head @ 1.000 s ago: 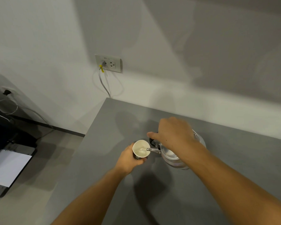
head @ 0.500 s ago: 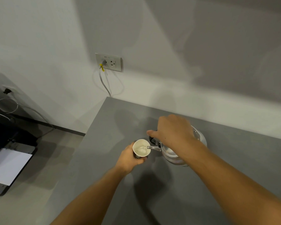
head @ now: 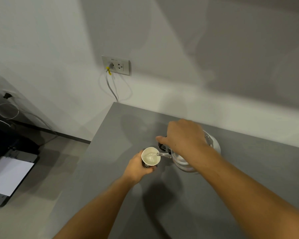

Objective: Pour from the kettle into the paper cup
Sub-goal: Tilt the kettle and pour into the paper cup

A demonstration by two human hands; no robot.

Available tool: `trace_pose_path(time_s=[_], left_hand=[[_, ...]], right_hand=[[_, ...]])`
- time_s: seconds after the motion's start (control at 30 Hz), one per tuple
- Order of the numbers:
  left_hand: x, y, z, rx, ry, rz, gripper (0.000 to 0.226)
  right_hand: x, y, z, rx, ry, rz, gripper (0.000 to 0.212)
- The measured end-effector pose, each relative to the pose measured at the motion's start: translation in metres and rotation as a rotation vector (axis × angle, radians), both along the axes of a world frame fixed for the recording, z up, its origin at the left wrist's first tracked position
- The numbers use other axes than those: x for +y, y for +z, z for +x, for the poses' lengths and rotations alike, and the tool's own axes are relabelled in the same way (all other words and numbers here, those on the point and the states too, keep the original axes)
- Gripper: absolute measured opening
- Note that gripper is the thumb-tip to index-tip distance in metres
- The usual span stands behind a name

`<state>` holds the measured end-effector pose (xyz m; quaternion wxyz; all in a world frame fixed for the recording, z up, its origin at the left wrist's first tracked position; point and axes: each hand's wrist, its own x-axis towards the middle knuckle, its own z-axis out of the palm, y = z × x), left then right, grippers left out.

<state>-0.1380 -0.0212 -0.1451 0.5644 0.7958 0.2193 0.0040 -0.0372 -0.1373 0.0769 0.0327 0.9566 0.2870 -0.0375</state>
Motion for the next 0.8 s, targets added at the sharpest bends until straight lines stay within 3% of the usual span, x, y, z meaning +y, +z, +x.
trace_pose_path(time_s=[0.8], left_hand=[[0.0004, -0.0046, 0.0009, 0.014, -0.006, 0.028, 0.067]], right_hand=[[0.0016, 0.0018, -0.0017, -0.014, 0.016, 0.019, 0.053]])
